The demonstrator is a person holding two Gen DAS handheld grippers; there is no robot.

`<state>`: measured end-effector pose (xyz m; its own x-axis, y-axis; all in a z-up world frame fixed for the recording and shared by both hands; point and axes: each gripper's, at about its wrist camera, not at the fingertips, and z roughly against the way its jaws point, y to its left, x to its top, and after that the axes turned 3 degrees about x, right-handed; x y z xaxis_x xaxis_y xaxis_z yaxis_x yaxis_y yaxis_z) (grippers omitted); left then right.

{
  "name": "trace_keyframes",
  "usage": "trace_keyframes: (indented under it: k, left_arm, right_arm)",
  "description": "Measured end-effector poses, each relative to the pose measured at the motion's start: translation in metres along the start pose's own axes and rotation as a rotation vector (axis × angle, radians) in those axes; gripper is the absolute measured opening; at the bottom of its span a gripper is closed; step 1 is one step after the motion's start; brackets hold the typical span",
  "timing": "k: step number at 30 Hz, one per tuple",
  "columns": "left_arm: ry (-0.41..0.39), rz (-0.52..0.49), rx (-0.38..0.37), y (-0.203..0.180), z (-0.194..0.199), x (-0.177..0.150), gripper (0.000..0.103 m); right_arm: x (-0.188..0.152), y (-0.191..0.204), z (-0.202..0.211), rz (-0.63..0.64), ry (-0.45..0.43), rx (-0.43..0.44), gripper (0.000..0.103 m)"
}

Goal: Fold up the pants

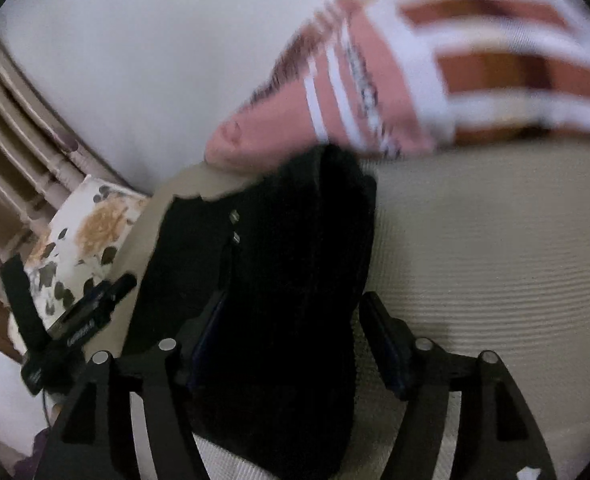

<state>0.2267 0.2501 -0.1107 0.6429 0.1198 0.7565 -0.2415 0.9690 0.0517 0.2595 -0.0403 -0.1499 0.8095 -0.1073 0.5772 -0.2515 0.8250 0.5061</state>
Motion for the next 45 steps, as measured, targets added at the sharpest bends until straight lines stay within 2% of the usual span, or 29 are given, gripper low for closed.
trace_keyframes:
  k: [1,3,5,7,9,16,32,36,41,45]
  left_arm:
    - [-0.021,-0.002,0.002,-0.001,0.012,-0.003,0.081]
    - [-0.05,0.007,0.002,-0.002,0.028,-0.005,0.083]
    - [-0.08,0.024,0.006,-0.003,0.045,-0.009,0.09]
    - [-0.11,0.032,0.008,-0.005,0.065,-0.013,0.092]
    - [-0.135,0.029,0.008,-0.008,0.081,-0.016,0.093]
    - [-0.204,-0.001,-0.006,-0.013,0.135,-0.02,0.095]
    - [-0.32,-0.056,-0.017,-0.025,0.231,-0.019,0.103]
    - [-0.307,-0.037,-0.003,-0.024,0.245,-0.018,0.103]
    - [-0.254,0.019,-0.055,-0.014,0.256,-0.014,0.103]
    - [-0.229,0.024,-0.087,-0.012,0.26,-0.013,0.103]
  right_arm:
    - [-0.001,0.007,0.009,0.02,-0.024,-0.023,0.073]
    - [-0.008,0.022,0.027,0.063,-0.068,-0.071,0.092]
    - [-0.02,0.043,0.044,0.118,-0.112,-0.111,0.096]
    - [-0.034,0.06,0.054,0.17,-0.132,-0.173,0.102]
    - [-0.045,0.071,0.063,0.185,-0.14,-0.217,0.102]
    - [-0.067,0.081,0.097,0.145,-0.191,-0.286,0.103]
    - [-0.078,0.114,0.168,0.185,-0.287,-0.261,0.103]
    - [-0.081,0.12,0.182,0.196,-0.306,-0.253,0.103]
    - [-0.084,0.12,0.202,0.191,-0.333,-0.239,0.103]
    - [-0.087,0.119,0.212,0.193,-0.345,-0.235,0.103]
